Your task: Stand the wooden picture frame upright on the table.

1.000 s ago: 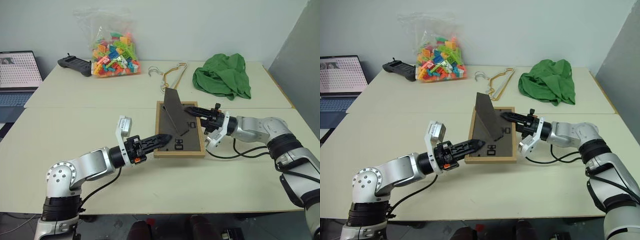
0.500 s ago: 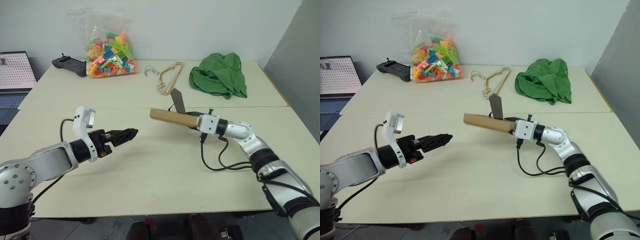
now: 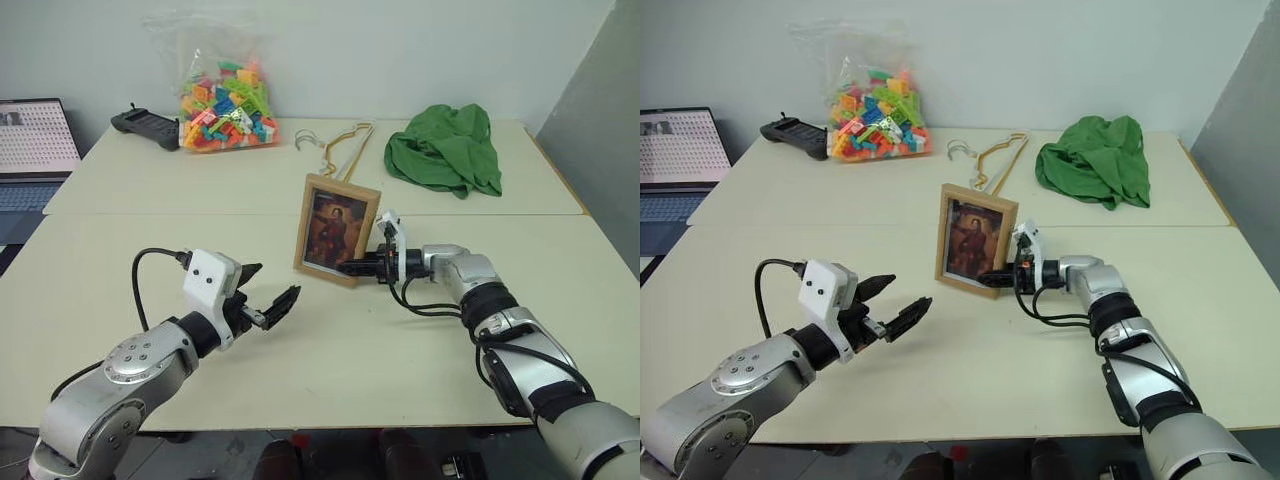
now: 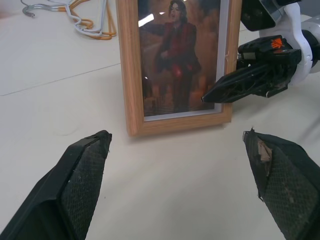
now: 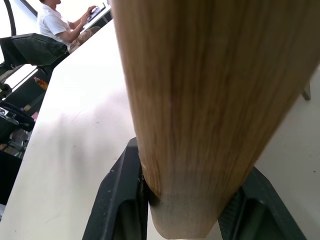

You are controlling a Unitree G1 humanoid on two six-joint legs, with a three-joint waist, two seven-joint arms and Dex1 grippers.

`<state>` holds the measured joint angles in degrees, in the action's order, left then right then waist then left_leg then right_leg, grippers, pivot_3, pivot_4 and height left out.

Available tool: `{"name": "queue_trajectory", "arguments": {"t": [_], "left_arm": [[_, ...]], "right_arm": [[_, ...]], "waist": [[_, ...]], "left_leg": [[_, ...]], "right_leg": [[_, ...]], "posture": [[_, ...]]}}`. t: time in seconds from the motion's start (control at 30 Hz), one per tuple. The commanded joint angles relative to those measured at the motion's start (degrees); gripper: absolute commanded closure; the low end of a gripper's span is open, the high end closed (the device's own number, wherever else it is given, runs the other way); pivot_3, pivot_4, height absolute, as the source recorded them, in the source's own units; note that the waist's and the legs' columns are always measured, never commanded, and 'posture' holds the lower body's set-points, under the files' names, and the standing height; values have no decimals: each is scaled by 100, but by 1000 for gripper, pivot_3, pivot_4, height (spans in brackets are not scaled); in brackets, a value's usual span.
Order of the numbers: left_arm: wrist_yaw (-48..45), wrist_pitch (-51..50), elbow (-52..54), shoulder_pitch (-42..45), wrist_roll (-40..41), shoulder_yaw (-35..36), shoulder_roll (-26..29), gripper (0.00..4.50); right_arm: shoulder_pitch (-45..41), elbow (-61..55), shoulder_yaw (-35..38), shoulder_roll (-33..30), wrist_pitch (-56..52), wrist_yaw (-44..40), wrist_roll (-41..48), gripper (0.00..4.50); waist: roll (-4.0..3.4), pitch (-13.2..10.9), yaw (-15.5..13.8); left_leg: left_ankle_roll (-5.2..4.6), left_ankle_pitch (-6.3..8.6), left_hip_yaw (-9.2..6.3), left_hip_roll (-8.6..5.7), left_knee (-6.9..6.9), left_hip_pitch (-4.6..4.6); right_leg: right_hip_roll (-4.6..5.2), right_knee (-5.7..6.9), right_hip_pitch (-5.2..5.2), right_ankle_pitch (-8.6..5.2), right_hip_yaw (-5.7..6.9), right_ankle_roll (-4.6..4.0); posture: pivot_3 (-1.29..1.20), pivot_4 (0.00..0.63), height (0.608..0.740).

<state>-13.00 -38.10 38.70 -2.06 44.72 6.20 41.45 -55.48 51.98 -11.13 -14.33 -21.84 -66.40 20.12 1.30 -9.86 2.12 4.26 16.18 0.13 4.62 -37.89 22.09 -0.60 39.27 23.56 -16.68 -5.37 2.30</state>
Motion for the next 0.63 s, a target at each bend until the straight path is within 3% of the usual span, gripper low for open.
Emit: {"name": "queue_trajectory", "arguments": {"t": [0.03,0.17,0.3,0.37,0.47,0.63], "left_arm": [[-168,107,119,52,-142,164,-67,0],[-323,22,-98,275,-137,256,-98,0],[-665,-282,-596,679,235,626,86,0],[-984,-451,-909,887,358,800,310,0],[-1542,-617,-1455,1255,358,960,773,0],[-2629,-596,-2390,1815,79,869,1490,0]], "right_arm": [[35,-139,123,-4,430,-127,-241,1866],[245,-377,156,-64,675,-86,-429,895],[781,-1232,133,-612,693,-40,-674,78],[1149,-1839,118,-1030,775,76,-900,36],[1615,-3119,358,-1686,88,-51,-644,36],[2064,-5433,897,-2252,-1645,139,386,36]], "waist": [[0,0,0],[0,0,-2],[0,0,-29],[1,-1,-55],[0,-3,-39],[-2,-8,29]], "left_leg": [[0,0,0,0,0,0],[-1,0,-2,1,2,0],[-1,0,-4,1,2,1],[-1,0,-6,0,0,4],[-1,1,-5,-2,2,7],[-12,7,-7,6,6,0]], "right_leg": [[0,0,0,0,0,1],[-1,-2,0,0,2,1],[-1,-2,-1,1,4,1],[0,-4,-2,1,8,1],[2,-11,-2,0,9,2],[-13,-10,0,0,2,1]], "posture": [[0,150,740],[0,150,740],[0,150,740],[0,150,740],[0,150,740],[0,150,740]]}}
